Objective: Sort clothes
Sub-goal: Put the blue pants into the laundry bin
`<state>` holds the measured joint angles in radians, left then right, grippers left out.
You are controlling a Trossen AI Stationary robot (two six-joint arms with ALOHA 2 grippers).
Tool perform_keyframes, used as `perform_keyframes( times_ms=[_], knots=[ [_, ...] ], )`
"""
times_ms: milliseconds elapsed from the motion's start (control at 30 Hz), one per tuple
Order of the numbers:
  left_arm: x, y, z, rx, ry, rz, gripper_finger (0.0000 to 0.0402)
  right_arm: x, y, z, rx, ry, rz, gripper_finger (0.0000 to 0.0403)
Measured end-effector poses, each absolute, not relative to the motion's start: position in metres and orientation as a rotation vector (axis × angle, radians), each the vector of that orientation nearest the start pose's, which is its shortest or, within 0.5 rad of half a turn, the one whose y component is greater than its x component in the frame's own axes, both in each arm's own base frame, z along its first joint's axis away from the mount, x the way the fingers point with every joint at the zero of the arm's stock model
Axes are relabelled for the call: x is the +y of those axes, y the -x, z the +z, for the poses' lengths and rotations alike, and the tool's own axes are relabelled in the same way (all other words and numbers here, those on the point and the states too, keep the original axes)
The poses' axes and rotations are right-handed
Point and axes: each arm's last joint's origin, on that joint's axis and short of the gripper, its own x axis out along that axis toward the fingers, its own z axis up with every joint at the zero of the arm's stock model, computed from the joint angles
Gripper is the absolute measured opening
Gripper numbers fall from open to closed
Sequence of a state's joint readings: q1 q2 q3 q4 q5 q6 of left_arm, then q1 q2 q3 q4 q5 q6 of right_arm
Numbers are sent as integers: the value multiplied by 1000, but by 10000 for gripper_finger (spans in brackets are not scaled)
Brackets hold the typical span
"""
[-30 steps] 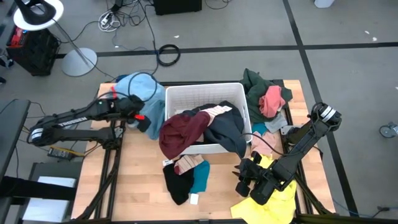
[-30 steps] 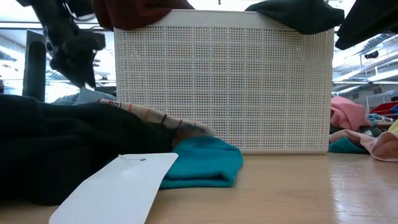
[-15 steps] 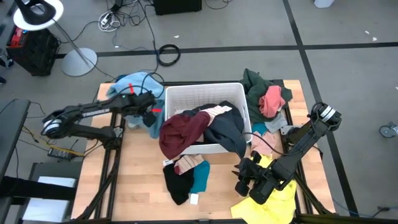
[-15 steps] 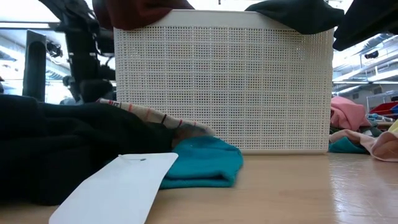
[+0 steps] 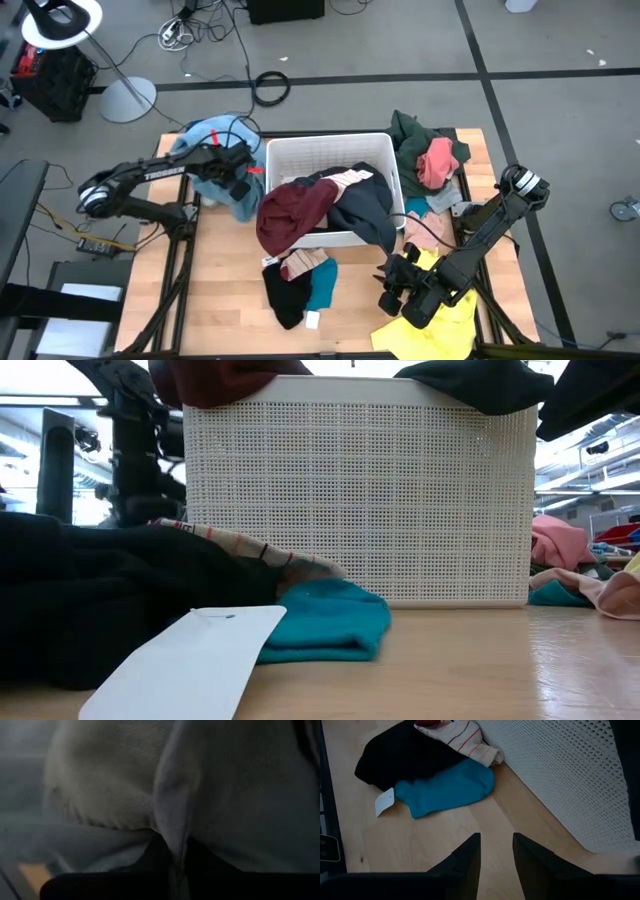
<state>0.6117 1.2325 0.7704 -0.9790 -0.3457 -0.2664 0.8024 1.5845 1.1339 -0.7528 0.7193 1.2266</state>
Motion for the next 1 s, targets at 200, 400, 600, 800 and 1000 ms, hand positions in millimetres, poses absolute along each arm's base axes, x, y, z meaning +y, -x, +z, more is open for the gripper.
perform_keyframes(
  times_ms=[200, 400, 600, 800, 1000],
  knots=[
    [102, -129, 257, 1222, 415, 1028, 19, 204, -224, 231, 736, -319, -431, 114],
    [82, -100, 316, 985, 430, 1052, 19, 204, -224, 231, 738, -322, -430, 114],
    [65, -81, 371, 722, 439, 1009, 19, 203, -225, 231, 740, -325, -432, 114],
    [54, -70, 428, 488, 412, 954, 19, 203, -225, 231, 740, -325, -433, 114],
    [45, -65, 486, 236, 398, 828, 19, 203, -225, 231, 741, -324, -434, 114]
  ],
)
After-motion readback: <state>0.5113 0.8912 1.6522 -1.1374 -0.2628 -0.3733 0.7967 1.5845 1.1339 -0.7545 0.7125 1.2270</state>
